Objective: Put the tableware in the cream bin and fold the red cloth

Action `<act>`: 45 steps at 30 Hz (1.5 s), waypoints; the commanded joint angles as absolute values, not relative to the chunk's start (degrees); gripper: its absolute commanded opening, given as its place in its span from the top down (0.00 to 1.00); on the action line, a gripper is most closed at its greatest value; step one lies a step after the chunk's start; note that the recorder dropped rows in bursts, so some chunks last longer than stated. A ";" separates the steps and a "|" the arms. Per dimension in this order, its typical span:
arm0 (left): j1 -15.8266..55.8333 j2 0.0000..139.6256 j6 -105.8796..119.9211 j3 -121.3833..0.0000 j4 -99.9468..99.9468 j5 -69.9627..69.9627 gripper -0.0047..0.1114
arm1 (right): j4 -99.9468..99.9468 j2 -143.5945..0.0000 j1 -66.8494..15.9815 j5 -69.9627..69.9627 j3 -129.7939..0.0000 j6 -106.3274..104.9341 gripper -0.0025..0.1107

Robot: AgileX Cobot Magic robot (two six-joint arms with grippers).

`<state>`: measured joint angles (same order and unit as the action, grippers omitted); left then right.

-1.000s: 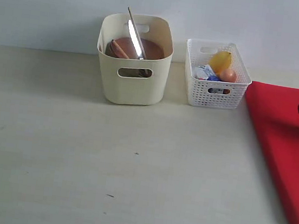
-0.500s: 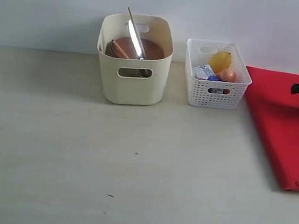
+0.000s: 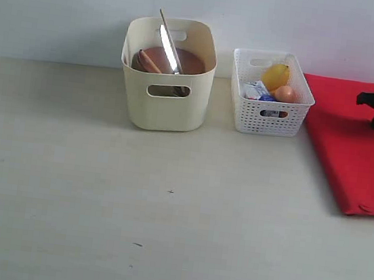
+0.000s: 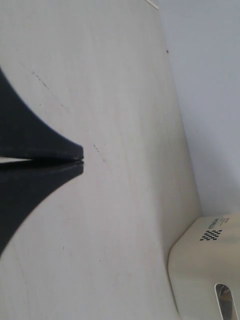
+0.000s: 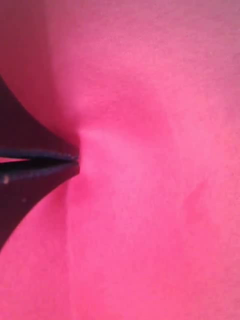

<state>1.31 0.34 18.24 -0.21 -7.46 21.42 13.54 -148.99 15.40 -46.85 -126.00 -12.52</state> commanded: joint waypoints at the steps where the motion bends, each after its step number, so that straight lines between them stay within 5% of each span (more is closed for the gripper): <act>1: 1.17 0.00 18.16 0.00 -8.16 20.75 0.96 | 13.64 -150.03 15.30 -45.54 -126.20 -13.40 0.97; 13: 1.17 0.00 18.16 0.00 -8.16 20.75 0.96 | 11.53 -138.86 15.41 -58.01 -126.20 -10.20 0.70; 25: 1.17 0.00 18.16 0.00 -8.16 20.75 0.96 | 11.53 -122.15 15.30 -69.96 -122.93 -8.23 0.78; 45: 1.17 0.00 18.16 0.00 -8.16 20.75 0.96 | 11.67 -81.85 15.30 -52.73 -80.49 -11.43 0.78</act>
